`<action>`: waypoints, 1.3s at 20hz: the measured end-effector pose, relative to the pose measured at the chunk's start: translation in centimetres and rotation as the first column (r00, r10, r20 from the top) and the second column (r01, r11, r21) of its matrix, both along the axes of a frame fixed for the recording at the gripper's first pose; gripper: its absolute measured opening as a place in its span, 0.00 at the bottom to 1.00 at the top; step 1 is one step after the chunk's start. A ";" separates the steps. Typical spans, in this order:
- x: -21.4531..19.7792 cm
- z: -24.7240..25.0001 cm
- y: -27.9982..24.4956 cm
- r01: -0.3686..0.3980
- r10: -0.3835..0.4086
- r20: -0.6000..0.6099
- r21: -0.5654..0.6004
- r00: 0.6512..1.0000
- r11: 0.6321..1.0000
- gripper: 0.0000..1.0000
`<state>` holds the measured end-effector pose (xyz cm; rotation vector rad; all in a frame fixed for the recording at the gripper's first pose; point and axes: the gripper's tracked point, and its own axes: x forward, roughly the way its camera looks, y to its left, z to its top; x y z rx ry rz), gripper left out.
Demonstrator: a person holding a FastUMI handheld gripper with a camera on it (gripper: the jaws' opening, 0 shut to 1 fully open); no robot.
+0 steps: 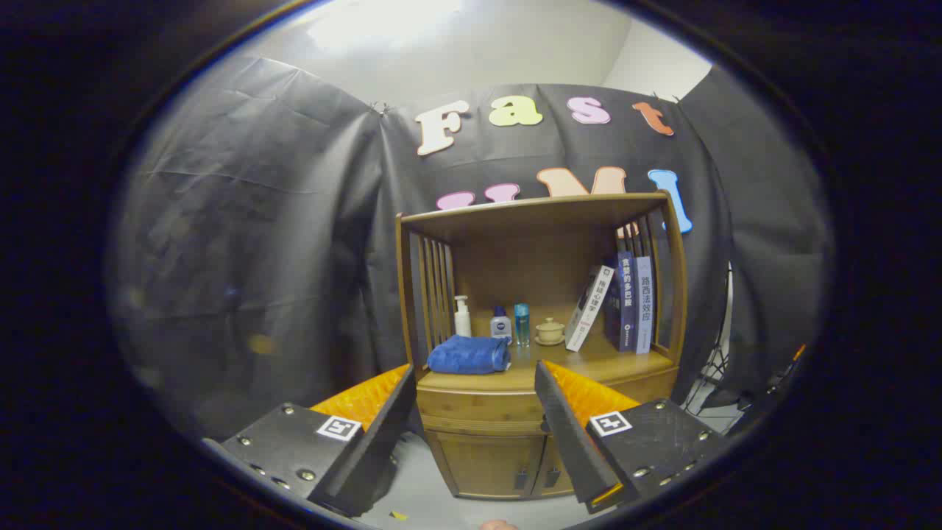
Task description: Pull open the drawer, take out the items inside it, and place them on the countertop above the cabinet.
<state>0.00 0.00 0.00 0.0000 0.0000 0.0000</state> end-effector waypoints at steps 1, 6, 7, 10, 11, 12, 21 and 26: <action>0.0 -0.3 0.1 -0.002 0.002 -0.008 0.000 1.000 1.000 0.97; -0.3 1.0 0.0 0.008 -0.008 0.019 -0.001 1.000 1.000 0.97; -0.5 1.2 0.0 0.012 -0.012 0.029 0.002 1.000 1.000 0.97; -0.7 1.8 -0.2 0.018 -0.018 0.046 0.007 0.999 1.000 0.97; -0.7 1.6 -0.3 0.020 -0.020 0.042 0.007 0.999 1.000 0.97; -0.8 1.5 -0.4 0.024 -0.024 0.040 0.008 0.999 1.000 0.97; -1.1 2.1 -1.1 0.045 -0.046 0.067 0.026 0.997 0.999 0.97; -1.0 1.6 -0.8 0.040 -0.041 0.055 0.035 0.998 0.999 0.97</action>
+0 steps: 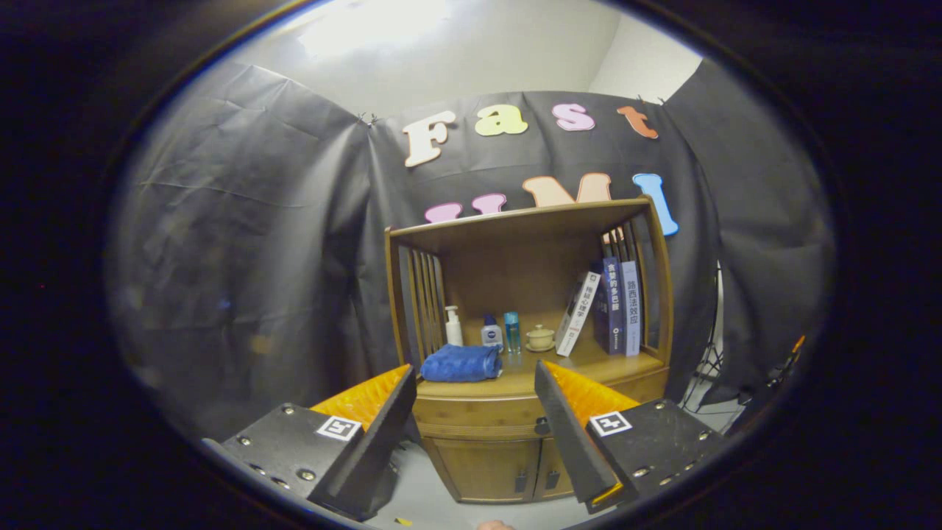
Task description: Pull open the drawer, take out the items inside it, and place them on the countertop above the cabinet.
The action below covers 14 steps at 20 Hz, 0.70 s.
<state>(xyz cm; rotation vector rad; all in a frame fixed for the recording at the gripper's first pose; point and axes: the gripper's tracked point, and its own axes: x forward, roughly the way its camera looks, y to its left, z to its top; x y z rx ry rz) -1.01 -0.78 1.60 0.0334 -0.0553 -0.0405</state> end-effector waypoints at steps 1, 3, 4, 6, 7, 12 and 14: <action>0.0 -0.1 0.0 0.000 0.000 -0.001 0.000 1.000 1.000 0.97; -0.1 -0.1 0.1 0.001 -0.001 -0.002 -0.001 1.000 1.000 0.97; -0.1 -0.1 0.0 0.002 -0.002 -0.002 -0.004 1.000 1.000 0.97; -0.1 -0.3 -0.2 0.007 -0.007 0.000 -0.005 1.000 1.000 0.97; 0.0 -0.4 -0.2 0.009 -0.009 -0.002 -0.002 1.000 1.000 0.97; 0.4 -0.5 -0.7 0.027 -0.027 0.005 -0.023 1.000 0.999 0.97; 1.6 -1.6 -1.5 0.043 -0.043 0.001 -0.039 0.999 0.998 0.97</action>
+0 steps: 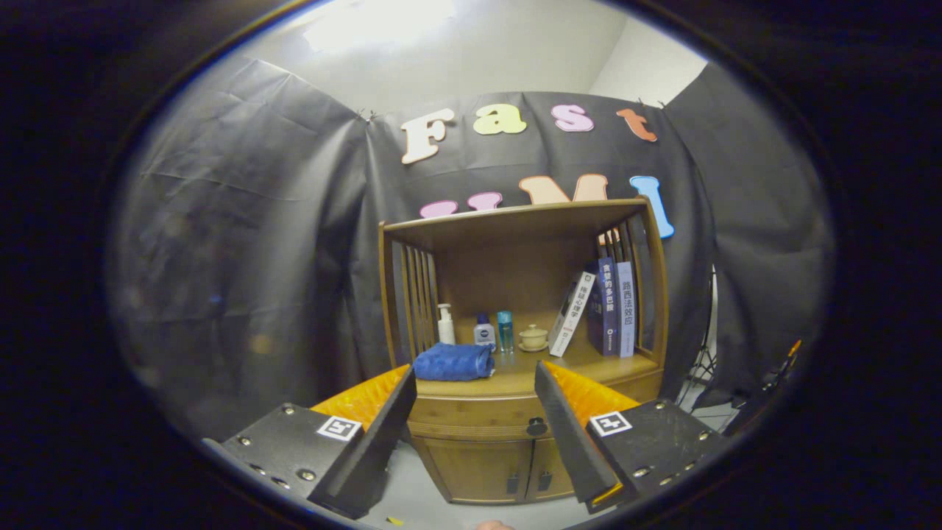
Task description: Pull open the drawer, take out the items inside it, and place them on the countertop above the cabinet.
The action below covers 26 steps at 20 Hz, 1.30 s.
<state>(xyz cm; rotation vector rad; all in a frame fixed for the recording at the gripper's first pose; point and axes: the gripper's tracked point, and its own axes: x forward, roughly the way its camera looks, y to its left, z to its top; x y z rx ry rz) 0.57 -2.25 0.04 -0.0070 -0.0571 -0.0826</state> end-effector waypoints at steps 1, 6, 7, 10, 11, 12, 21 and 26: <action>0.8 -0.9 -0.7 0.013 -0.013 -0.009 -0.005 1.000 1.000 0.97; 6.0 -5.7 -4.3 0.065 -0.063 -0.075 0.021 0.995 0.998 0.97; 7.1 -6.9 -5.2 0.076 -0.074 -0.087 0.023 0.993 0.997 0.97; 10.6 -11.2 -7.2 0.104 -0.099 -0.133 0.029 0.986 0.994 0.97; 11.9 -13.0 -7.6 0.105 -0.100 -0.159 0.027 0.982 0.994 0.97; 12.9 -14.6 -8.1 0.107 -0.102 -0.183 0.017 0.978 0.994 0.97; 20.1 -25.3 -12.2 0.149 -0.137 -0.337 0.008 0.931 0.989 0.73; 20.5 -25.0 -12.9 0.153 -0.164 -0.287 -0.059 0.944 0.986 0.43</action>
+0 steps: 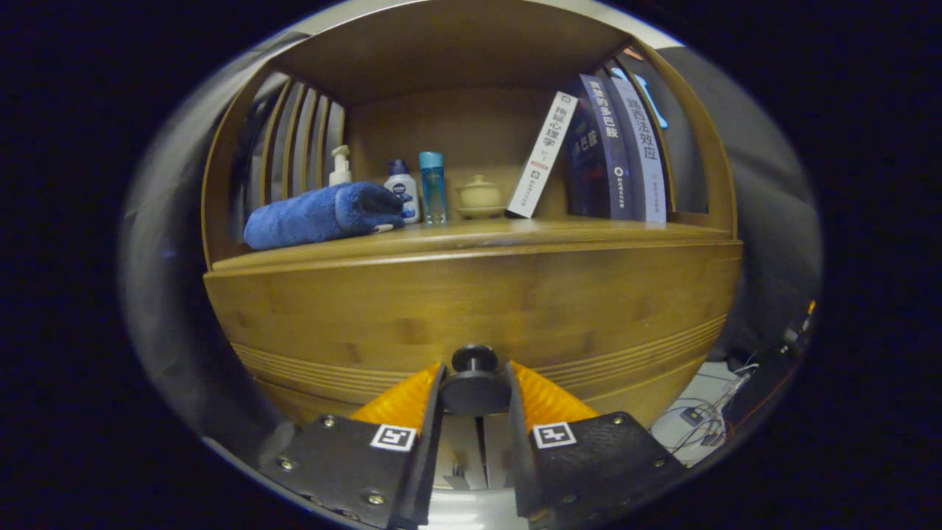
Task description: Pull open the drawer, take out the items inside it, and place them on the countertop above the cabinet.
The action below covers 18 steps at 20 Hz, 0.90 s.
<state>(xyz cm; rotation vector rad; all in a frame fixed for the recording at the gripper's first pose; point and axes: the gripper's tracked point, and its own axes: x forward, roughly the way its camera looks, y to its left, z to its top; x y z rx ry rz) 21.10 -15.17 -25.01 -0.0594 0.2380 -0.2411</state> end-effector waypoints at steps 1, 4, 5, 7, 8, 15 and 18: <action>0.0 0.0 0.0 0.003 -0.003 0.013 -0.022 1.000 1.000 0.43; -0.1 -0.1 0.0 0.005 -0.005 0.018 -0.007 1.000 1.000 0.43; 0.0 0.0 0.1 0.002 -0.002 0.019 0.009 1.000 1.000 0.43; -0.2 0.1 0.2 0.002 -0.003 0.017 0.054 1.000 0.999 0.44; -0.1 0.5 0.3 0.004 -0.006 0.034 0.070 0.999 0.998 0.45; 0.4 1.7 0.2 0.011 -0.010 0.038 -0.024 0.999 1.000 0.44; 0.5 2.2 0.4 -0.019 0.021 0.059 -0.034 0.998 0.999 0.40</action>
